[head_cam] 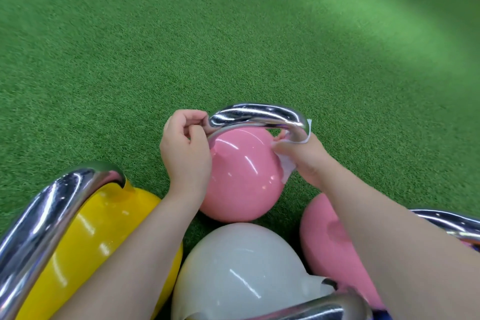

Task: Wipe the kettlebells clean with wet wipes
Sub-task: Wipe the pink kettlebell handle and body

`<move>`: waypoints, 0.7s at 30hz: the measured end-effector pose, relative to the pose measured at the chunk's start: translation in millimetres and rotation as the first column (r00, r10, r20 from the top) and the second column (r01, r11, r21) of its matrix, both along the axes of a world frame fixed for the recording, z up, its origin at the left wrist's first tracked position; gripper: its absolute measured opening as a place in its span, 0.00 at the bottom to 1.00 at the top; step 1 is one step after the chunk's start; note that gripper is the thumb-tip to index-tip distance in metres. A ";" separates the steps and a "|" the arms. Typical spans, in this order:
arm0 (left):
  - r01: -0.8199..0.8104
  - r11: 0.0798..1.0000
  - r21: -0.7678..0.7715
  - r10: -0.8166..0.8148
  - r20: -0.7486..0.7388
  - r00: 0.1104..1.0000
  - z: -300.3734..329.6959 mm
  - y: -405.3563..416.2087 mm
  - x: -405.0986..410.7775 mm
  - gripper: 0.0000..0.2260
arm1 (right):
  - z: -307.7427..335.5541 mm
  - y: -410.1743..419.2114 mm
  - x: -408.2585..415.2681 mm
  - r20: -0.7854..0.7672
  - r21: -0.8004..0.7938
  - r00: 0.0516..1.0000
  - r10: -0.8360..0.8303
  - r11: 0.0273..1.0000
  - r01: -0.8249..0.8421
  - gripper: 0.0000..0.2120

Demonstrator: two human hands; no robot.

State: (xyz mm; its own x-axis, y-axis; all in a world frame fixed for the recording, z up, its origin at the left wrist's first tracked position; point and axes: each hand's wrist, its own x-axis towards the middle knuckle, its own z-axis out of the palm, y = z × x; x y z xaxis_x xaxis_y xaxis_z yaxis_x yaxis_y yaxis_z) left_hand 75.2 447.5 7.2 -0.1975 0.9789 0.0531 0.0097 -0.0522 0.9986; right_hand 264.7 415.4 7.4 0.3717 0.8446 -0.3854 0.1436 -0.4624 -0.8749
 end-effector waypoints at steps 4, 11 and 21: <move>-0.025 1.000 0.006 0.025 -0.027 0.999 0.3 0.2 3.6 0.15 | -3.6 1.6 -13.1 0.056 0.067 0.975 -0.214 0.975 0.210 0.05; -0.052 0.997 0.052 0.056 -0.086 0.995 1.9 -1.4 8.4 0.15 | -19.1 1.2 -38.2 0.138 0.073 0.851 -0.506 0.862 0.501 0.06; -0.052 0.997 0.062 0.060 -0.129 0.990 5.7 -8.2 7.6 0.17 | -0.5 -10.1 -36.6 0.224 -0.147 0.884 -0.411 0.882 0.448 0.17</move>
State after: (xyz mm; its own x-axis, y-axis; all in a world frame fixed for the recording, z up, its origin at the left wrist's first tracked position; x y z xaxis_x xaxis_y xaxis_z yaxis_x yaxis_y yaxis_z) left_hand 82.8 439.3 12.9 -0.2398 0.9609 0.1386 0.1443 -0.1059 0.9838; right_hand 228.1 405.3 6.9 0.7593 0.5037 -0.4120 0.0398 -0.6679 -0.7432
